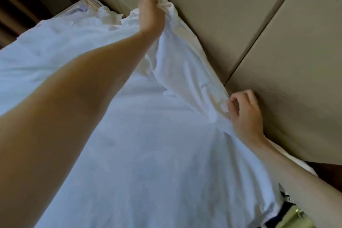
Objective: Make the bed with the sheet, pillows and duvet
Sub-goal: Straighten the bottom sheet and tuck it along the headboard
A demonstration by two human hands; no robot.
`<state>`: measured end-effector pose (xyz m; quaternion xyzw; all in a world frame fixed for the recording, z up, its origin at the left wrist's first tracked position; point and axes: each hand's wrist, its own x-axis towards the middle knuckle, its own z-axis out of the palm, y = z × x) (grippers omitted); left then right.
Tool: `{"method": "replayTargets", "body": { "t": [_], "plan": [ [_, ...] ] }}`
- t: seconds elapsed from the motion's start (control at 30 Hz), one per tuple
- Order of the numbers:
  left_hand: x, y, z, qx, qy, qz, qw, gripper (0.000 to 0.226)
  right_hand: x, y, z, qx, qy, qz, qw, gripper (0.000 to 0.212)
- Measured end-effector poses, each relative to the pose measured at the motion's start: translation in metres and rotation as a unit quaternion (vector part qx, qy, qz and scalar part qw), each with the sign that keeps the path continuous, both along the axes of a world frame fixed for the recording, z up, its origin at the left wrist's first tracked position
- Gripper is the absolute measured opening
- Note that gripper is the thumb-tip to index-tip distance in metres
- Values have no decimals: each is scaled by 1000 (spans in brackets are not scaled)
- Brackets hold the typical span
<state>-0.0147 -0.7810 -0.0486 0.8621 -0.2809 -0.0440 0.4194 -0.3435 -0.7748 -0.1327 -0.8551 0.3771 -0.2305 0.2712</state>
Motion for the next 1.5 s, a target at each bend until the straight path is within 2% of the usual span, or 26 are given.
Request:
{"method": "replayTargets", "body": {
  "t": [0.03, 0.1, 0.13, 0.2, 0.27, 0.33, 0.37, 0.43, 0.5, 0.57, 0.63, 0.67, 0.73, 0.8, 0.87, 0.93, 1.0, 1.1, 1.2, 1.3, 1.37, 1.43, 1.5],
  "plan": [
    [-6, 2, -5, -15, 25, 13, 999, 25, -2, 1, 3, -8, -9, 0, 1000, 10],
    [-11, 10, -26, -20, 65, 46, 997, 21, -7, 7, 4, -15, -2, 60, 998, 7],
    [-12, 13, -34, -20, 87, 72, 993, 19, -9, 13, 2, 4, 21, 106, 994, 6],
    [-12, 11, -37, -61, 141, 124, 980, 19, -10, 22, -7, 100, 109, 177, 973, 8],
    [-10, 4, -22, -132, 208, 172, 954, 25, -6, 25, -24, 153, 240, 202, 937, 36],
    [-4, -1, -8, -204, 251, 187, 927, 29, 1, 17, -37, 139, 345, 172, 912, 62],
    [0, 0, -3, -234, 276, 180, 915, 31, 5, 11, -40, 134, 360, 146, 912, 68],
    [4, 8, -2, -250, 309, 130, 908, 26, 12, 0, -49, 166, 328, 105, 924, 72],
    [14, 18, -18, -183, 289, 61, 938, 14, 16, -9, -61, 241, 287, 70, 924, 73],
    [18, 33, -40, 4, 182, -1, 983, 24, 20, -13, -71, 297, 284, 29, 911, 69],
    [10, 48, -66, 145, 42, 2, 989, 36, 24, -15, -78, 323, 283, 1, 903, 63],
    [-1, 56, -78, 180, 14, 21, 983, 38, 26, -15, -80, 333, 275, -4, 902, 59],
    [-26, 72, -94, 246, 12, 26, 969, 35, 29, -15, -82, 355, 248, -18, 901, 54],
    [-48, 84, -113, 309, 1, -126, 943, 29, 33, -16, -84, 372, 209, -44, 903, 53],
    [-63, 94, -129, 343, -22, -320, 883, 28, 36, -18, -88, 371, 185, -65, 908, 50],
    [-62, 94, -142, 370, -94, -414, 826, 38, 38, -24, -98, 370, 198, -80, 904, 48],
    [-51, 80, -152, 398, -134, -405, 812, 55, 39, -30, -107, 390, 230, -91, 887, 49],
    [-43, 43, -159, 434, -119, -360, 818, 51, 40, -37, -116, 434, 214, -86, 871, 42],
    [-42, 11, -171, 521, -82, -339, 779, 49, 40, -42, -116, 464, 186, -60, 864, 29],
    [-35, -4, -182, 565, -123, -355, 734, 50, 40, -46, -108, 496, 186, -39, 847, 31],
    [-32, -13, -188, 593, -107, -334, 724, 54, 39, -38, -101, 442, 221, -17, 870, 39],
    [-39, -20, -190, 620, -74, -295, 723, 59, 31, -18, -95, 311, 258, -17, 915, 43],
    [-43, -27, -193, 622, -50, -264, 736, 63, 15, 5, -94, 167, 250, -62, 952, 42]
  ]
}}
